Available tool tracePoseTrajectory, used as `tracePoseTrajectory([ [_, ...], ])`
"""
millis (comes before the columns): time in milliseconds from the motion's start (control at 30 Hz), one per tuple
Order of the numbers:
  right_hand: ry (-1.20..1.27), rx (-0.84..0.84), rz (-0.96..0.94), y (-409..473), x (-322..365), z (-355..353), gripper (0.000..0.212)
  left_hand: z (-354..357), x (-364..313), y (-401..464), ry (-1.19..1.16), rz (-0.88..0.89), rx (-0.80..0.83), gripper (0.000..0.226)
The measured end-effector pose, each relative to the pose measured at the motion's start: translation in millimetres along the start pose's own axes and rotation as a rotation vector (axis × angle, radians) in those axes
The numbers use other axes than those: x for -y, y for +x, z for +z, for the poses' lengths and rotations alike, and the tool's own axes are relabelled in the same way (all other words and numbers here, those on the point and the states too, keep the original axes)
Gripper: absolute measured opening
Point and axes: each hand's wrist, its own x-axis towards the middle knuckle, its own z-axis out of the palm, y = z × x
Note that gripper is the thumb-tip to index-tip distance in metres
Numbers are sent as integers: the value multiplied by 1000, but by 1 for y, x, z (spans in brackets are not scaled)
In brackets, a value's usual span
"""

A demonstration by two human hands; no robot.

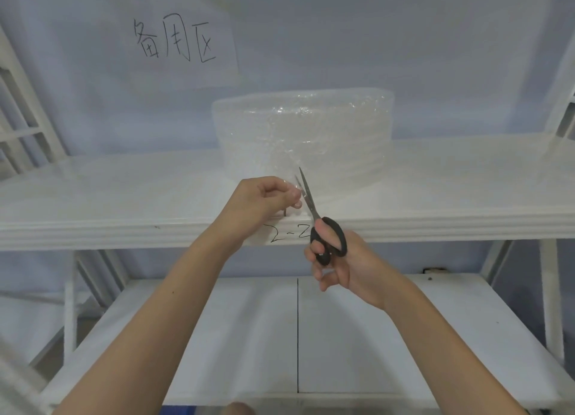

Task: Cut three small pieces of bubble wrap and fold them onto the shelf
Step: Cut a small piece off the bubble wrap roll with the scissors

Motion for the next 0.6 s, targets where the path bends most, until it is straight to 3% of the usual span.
tracePoseTrajectory([
  [600, -120, 7, -37, 4, 5, 0, 43, -5, -2, -6, 95, 25, 157, 8],
])
